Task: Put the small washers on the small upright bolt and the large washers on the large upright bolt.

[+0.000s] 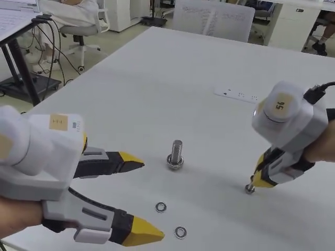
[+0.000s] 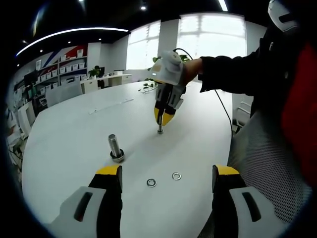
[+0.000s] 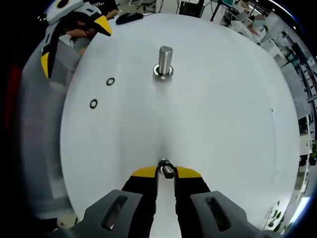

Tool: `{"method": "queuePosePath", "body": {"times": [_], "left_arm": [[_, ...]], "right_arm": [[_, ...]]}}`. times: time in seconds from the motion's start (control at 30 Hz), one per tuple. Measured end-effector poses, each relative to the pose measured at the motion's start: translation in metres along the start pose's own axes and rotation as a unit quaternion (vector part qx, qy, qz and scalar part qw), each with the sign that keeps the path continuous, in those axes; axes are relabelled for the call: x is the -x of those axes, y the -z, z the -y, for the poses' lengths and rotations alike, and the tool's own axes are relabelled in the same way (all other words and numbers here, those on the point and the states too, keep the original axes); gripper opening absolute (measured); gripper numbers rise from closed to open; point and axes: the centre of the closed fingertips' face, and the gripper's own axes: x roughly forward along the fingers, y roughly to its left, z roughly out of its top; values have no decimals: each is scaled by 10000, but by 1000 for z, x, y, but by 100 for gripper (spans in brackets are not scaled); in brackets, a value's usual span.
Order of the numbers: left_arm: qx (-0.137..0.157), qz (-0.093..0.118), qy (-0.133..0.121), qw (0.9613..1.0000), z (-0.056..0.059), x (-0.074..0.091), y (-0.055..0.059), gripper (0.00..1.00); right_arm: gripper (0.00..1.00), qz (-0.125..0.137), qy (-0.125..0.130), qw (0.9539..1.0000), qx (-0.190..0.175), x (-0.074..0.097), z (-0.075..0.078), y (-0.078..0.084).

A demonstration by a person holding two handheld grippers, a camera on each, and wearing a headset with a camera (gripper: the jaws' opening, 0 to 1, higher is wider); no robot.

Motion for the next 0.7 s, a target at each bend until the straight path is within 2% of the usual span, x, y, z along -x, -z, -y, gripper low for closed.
{"method": "queuePosePath", "body": {"times": [0.2,0.7], "left_arm": [[24,-32,-13,10000,-1,-1,2,73],[48,-57,-18,10000,-1,-2,5,73]], "right_arm": [[14,-47,-69,10000,12,-9,-2,1],[14,-22,-166,9999,-9,-18,-5,1]]}}
